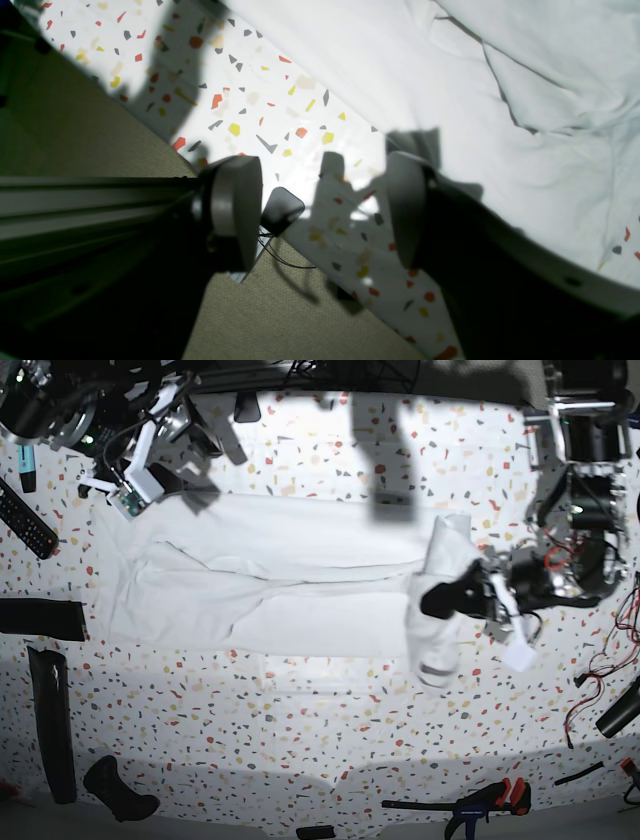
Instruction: Fold the T-shirt properly
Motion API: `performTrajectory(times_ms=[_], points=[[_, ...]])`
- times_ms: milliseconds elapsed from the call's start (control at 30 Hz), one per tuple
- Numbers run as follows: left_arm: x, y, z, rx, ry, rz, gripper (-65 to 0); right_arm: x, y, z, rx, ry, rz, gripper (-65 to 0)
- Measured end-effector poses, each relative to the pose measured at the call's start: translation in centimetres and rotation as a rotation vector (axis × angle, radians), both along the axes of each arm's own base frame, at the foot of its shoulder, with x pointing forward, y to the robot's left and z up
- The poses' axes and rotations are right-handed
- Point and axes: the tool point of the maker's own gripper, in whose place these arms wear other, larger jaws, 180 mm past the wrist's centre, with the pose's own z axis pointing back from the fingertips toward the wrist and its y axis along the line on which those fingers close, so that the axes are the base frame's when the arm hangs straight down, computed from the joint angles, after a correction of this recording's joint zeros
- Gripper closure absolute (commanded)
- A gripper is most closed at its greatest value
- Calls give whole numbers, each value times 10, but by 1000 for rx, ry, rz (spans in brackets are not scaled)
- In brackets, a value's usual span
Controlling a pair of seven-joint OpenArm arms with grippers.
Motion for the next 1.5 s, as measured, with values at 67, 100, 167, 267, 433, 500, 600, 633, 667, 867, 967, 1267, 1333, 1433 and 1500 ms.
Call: performTrajectory(times_ms=[67,100,167,267,433,500,600,633,667,867,967,1267,1333,1433,1500], points=[[-4,-12,-7,-1,15,-5,0,0,0,0,-1,0,0,-385],[-3,-16,-8,0,13,0,0,0,0,0,-1,0,0,-385],[5,-24,-6,-20,-10,39,0,0,0,0,-1,0,0,-385],[17,-34,-2,-45,-45,100,0,0,0,1,3,-3,0,-385],[14,-54,-7,-43,-32,83,0,0,0,1,2,-3,0,-385],[13,-54,-7,-44,-30,84,0,0,0,0,2,-3,0,-385],[13,-53,-8,-43,-28,87,0,1,0,1,2,-3,-1,-385],[13,-53,-8,-43,-28,87,0,0,0,0,2,-3,0,-385],[13,-53,-8,-43,-27,86,-57,0,0,0,2,-3,0,-385],[14,-56,3,-111,-34,93,-241,0,0,1,2,-3,-1,-385],[14,-56,3,-113,-35,93,-241,0,0,1,2,-3,0,-385],[14,-56,3,-114,-35,93,-241,2,2,3,14,-18,-1,-385],[16,-55,1,-98,-41,105,-241,8,-4,3,-18,-36,-13,-385],[29,-43,-12,14,-90,170,-241,36,-50,2,-177,-74,-258,-385],[33,-38,-18,63,-108,194,-241,55,-84,17,-251,-146,-415,-385]])
